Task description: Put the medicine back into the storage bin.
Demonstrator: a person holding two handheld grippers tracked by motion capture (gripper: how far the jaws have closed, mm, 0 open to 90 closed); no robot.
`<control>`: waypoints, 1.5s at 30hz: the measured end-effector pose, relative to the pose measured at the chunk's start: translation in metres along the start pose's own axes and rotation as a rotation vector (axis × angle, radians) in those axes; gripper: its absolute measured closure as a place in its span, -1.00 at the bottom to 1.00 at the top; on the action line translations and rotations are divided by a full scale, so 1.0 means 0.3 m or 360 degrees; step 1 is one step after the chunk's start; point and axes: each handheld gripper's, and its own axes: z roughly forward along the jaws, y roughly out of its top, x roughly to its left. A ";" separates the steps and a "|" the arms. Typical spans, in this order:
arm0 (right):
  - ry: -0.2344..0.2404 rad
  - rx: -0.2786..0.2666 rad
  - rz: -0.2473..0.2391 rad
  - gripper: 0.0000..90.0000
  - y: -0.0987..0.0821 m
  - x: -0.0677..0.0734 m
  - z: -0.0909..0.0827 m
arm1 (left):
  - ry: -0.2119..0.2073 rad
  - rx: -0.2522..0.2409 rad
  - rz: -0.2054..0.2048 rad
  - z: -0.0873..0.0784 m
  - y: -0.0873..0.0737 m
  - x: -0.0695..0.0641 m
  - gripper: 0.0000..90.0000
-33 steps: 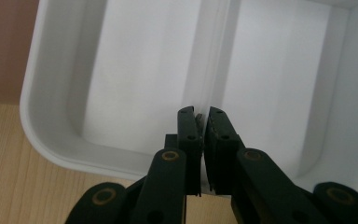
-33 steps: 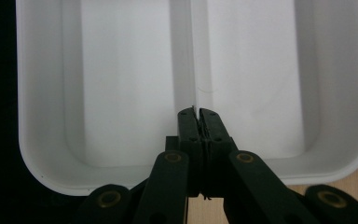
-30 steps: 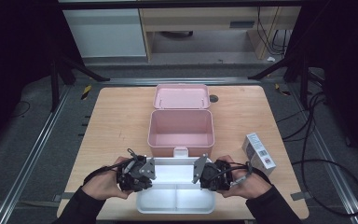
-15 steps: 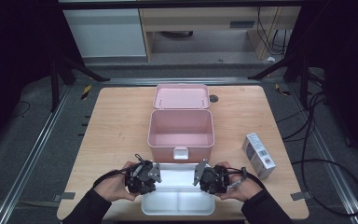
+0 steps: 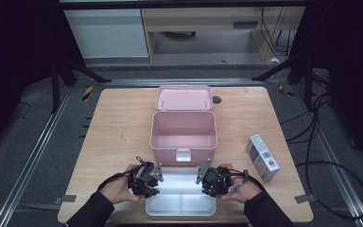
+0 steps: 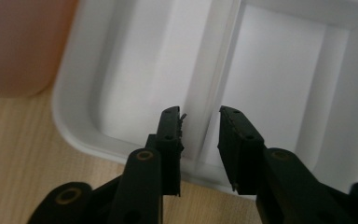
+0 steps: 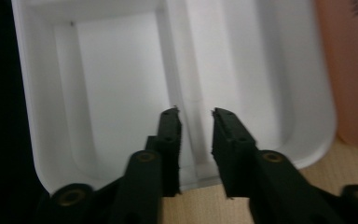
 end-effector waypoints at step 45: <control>-0.0927 -0.0383 0.1277 -0.48 -0.417 -0.248 -0.330 | 0.0619 -0.0547 -0.1125 -0.120 -0.305 0.210 -0.34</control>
